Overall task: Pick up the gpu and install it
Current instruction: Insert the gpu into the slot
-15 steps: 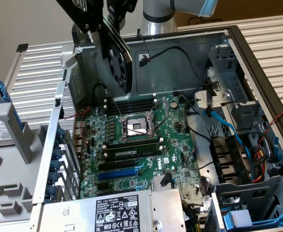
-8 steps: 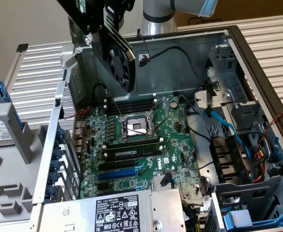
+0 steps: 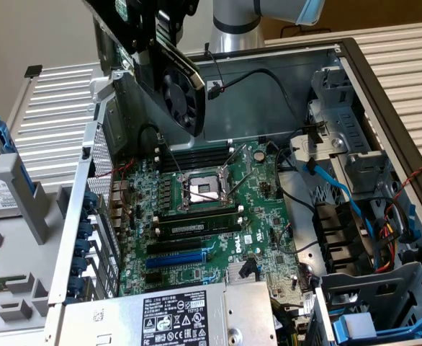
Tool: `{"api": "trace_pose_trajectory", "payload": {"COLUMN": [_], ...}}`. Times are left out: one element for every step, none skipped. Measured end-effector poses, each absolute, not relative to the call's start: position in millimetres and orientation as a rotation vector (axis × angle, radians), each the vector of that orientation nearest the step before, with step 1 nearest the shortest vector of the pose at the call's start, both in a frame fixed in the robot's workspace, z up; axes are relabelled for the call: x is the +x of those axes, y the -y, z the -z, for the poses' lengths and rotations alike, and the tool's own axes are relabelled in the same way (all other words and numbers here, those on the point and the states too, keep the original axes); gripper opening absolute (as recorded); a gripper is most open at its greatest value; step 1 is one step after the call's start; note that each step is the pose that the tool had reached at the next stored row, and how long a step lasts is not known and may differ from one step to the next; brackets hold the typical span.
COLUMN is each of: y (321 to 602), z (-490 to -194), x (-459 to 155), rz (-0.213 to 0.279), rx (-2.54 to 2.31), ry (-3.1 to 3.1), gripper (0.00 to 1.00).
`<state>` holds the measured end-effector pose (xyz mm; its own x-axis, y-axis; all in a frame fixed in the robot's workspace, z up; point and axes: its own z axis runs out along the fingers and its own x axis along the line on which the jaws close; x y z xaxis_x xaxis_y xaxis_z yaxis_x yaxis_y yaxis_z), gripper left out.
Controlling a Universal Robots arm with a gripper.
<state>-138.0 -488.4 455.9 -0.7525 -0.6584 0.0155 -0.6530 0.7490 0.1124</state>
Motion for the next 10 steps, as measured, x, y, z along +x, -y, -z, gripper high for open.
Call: {"api": "trace_pose_trajectory", "payload": {"y": [488.4,488.4,488.4,488.4,488.4,488.4,488.5,488.5,488.5,488.4], "z": [-455.8,-455.7,-455.7,-455.6,-455.4,-455.4,-455.4,-455.4,-455.4,-455.5], "x": [-138.0,-138.0,-138.0,-138.0,-138.0,-138.0,-137.9,-137.9,-137.9,-137.2], "rz": [0.154,0.153,0.152,0.151,0.15,0.149,0.149,0.149,0.149,0.148], "rx": [1.11,1.135,1.161,1.186,1.211,1.223,1.223,1.223,1.224,1.237], "ry": [2.876,2.865,2.854,2.843,2.831,2.826,2.825,2.825,2.825,2.819], "gripper": [0.28,0.28,0.28,0.28,0.28,0.28,0.28,0.28,0.28,0.28]}}
